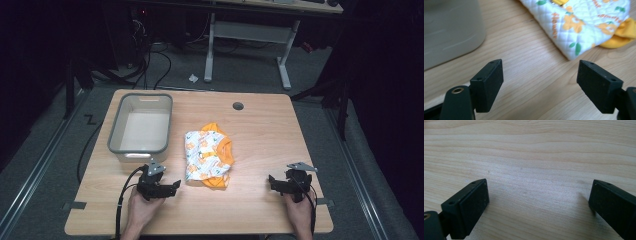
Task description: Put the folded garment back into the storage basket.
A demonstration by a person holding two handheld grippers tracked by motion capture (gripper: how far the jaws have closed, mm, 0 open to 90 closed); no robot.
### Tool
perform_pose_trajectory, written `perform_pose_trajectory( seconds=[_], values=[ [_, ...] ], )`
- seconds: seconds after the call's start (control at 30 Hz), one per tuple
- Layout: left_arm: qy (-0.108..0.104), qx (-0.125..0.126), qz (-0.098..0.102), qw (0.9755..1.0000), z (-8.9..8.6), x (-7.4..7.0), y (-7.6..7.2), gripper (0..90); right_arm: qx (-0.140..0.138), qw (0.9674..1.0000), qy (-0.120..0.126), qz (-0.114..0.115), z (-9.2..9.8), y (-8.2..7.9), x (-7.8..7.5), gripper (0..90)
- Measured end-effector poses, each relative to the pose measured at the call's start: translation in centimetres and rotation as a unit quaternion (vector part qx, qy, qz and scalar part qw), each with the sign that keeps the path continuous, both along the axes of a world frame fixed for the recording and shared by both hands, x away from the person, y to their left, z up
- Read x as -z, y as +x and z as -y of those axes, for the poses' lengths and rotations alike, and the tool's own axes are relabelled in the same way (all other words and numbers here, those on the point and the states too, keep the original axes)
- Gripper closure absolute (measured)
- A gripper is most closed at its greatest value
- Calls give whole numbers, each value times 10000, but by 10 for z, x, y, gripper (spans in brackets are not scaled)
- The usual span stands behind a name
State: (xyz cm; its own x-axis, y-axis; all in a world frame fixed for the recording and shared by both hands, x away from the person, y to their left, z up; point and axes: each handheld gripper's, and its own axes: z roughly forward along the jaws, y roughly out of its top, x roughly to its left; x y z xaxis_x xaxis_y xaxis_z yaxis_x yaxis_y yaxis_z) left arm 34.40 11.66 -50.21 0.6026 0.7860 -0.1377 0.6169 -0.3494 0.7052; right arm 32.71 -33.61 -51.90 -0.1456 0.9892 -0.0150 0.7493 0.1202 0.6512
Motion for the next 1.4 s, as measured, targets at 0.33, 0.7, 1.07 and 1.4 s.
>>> perform_pose_trajectory(
  seconds=[0.33,0.7,1.07,1.4],
  values=[
    [-43,190,95,9998,27,-14,7,199,-18,10000,-10,30,0,-1,0,42],
    [51,225,159,9996,54,-25,21,184,-17,10000,-11,36,0,-1,0,47],
    [357,17,29,9994,79,-25,46,185,-20,10000,-6,45,-1,-2,0,57],
    [424,-386,-182,9982,88,-17,72,221,-39,10000,3,58,-1,-2,0,61]
  ],
)
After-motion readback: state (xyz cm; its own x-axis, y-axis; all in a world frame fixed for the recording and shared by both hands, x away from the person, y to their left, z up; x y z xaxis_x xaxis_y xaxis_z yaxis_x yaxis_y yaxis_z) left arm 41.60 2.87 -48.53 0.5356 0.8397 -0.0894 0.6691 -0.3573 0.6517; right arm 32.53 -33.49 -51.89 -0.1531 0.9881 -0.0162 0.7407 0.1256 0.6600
